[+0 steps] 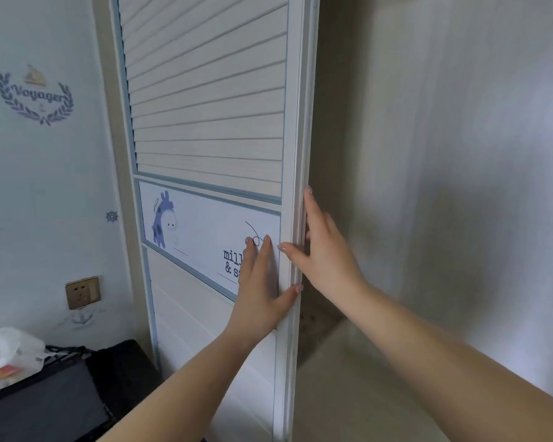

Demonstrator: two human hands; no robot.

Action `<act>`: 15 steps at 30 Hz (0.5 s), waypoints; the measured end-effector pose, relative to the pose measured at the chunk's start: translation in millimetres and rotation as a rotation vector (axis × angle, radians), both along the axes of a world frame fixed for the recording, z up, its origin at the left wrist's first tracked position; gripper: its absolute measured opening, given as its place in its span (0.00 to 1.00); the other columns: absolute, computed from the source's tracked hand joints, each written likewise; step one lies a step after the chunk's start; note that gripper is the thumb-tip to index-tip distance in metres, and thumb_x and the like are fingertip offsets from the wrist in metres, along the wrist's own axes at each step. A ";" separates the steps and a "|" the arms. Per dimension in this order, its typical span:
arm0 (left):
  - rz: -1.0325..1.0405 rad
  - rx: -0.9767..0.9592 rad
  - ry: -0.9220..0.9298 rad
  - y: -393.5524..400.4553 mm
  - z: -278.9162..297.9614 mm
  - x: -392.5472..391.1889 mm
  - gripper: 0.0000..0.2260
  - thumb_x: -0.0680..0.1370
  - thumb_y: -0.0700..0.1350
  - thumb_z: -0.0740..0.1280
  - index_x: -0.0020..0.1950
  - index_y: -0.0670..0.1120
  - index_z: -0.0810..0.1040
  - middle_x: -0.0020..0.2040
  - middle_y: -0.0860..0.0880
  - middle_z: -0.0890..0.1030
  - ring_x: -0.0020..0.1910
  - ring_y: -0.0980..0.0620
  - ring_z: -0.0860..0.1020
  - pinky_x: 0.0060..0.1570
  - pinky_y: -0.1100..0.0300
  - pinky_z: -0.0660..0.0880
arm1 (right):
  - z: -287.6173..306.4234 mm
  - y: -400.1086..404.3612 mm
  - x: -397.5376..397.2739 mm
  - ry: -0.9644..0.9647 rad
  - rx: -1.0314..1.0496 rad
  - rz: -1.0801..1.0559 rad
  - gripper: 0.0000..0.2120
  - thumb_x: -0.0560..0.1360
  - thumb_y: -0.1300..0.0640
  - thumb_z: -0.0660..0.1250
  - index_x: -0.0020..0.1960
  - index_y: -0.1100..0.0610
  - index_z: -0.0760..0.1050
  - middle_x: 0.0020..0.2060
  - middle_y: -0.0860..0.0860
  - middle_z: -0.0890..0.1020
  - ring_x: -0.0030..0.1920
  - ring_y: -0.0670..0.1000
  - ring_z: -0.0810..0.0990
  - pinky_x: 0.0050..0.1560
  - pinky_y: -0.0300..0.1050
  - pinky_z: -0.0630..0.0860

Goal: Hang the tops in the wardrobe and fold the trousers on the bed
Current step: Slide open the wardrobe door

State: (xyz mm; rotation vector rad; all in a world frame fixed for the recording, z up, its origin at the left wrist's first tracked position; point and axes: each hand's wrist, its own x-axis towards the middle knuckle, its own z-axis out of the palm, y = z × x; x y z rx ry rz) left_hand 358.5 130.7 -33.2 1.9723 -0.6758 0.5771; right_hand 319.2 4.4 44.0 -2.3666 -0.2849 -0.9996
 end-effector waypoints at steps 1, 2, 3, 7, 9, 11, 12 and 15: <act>0.015 0.003 0.018 3.2 -0.5 4.0 0.40 0.74 0.59 0.68 0.72 0.65 0.40 0.78 0.56 0.38 0.76 0.57 0.38 0.72 0.55 0.45 | -1.1 2.0 4.5 -0.009 -0.023 0.007 0.44 0.74 0.48 0.69 0.76 0.41 0.40 0.60 0.50 0.68 0.51 0.50 0.76 0.49 0.45 0.76; 0.026 0.001 0.032 6.4 -1.2 8.0 0.39 0.74 0.58 0.68 0.72 0.64 0.40 0.78 0.56 0.38 0.76 0.58 0.38 0.73 0.55 0.46 | -2.8 3.9 9.0 -0.037 -0.059 0.002 0.43 0.73 0.48 0.69 0.76 0.42 0.42 0.61 0.49 0.66 0.54 0.49 0.74 0.51 0.44 0.74; 0.032 -0.005 0.043 9.5 -1.9 12.2 0.39 0.75 0.57 0.68 0.73 0.64 0.41 0.78 0.57 0.39 0.75 0.60 0.38 0.73 0.55 0.47 | -4.7 5.6 14.0 -0.076 -0.097 -0.011 0.43 0.73 0.48 0.70 0.77 0.44 0.45 0.64 0.49 0.63 0.60 0.49 0.70 0.55 0.42 0.72; 0.023 -0.043 0.065 18.9 -3.7 26.3 0.39 0.76 0.52 0.68 0.76 0.61 0.44 0.76 0.60 0.41 0.74 0.65 0.37 0.75 0.54 0.47 | -7.8 11.0 34.5 -0.080 -0.148 0.005 0.43 0.73 0.46 0.69 0.76 0.42 0.43 0.76 0.47 0.41 0.76 0.51 0.45 0.72 0.48 0.54; 0.027 -0.053 0.088 23.9 -4.1 32.1 0.39 0.77 0.50 0.69 0.77 0.58 0.45 0.75 0.61 0.42 0.74 0.65 0.37 0.76 0.49 0.50 | -7.5 15.0 44.4 -0.039 -0.164 0.031 0.44 0.73 0.45 0.68 0.76 0.40 0.40 0.75 0.45 0.36 0.76 0.51 0.42 0.73 0.51 0.53; 0.034 -0.048 0.117 28.3 -3.8 36.4 0.39 0.77 0.49 0.68 0.78 0.57 0.44 0.74 0.63 0.41 0.75 0.63 0.38 0.75 0.45 0.54 | -6.9 19.2 51.6 -0.022 -0.163 0.054 0.44 0.73 0.44 0.68 0.76 0.40 0.39 0.75 0.45 0.34 0.76 0.52 0.41 0.74 0.53 0.55; 0.044 -0.040 0.126 30.1 -3.8 38.6 0.39 0.77 0.50 0.68 0.78 0.58 0.44 0.73 0.64 0.40 0.75 0.62 0.38 0.75 0.45 0.55 | -6.8 21.6 55.2 -0.016 -0.161 0.062 0.44 0.73 0.44 0.68 0.75 0.40 0.38 0.75 0.44 0.34 0.76 0.52 0.41 0.73 0.53 0.56; 0.065 -0.048 0.142 35.1 -2.1 45.6 0.38 0.77 0.50 0.68 0.77 0.59 0.44 0.70 0.70 0.40 0.75 0.62 0.40 0.74 0.44 0.56 | -7.3 27.8 66.1 0.009 -0.167 0.078 0.46 0.73 0.43 0.68 0.74 0.38 0.36 0.74 0.43 0.32 0.77 0.53 0.42 0.72 0.54 0.60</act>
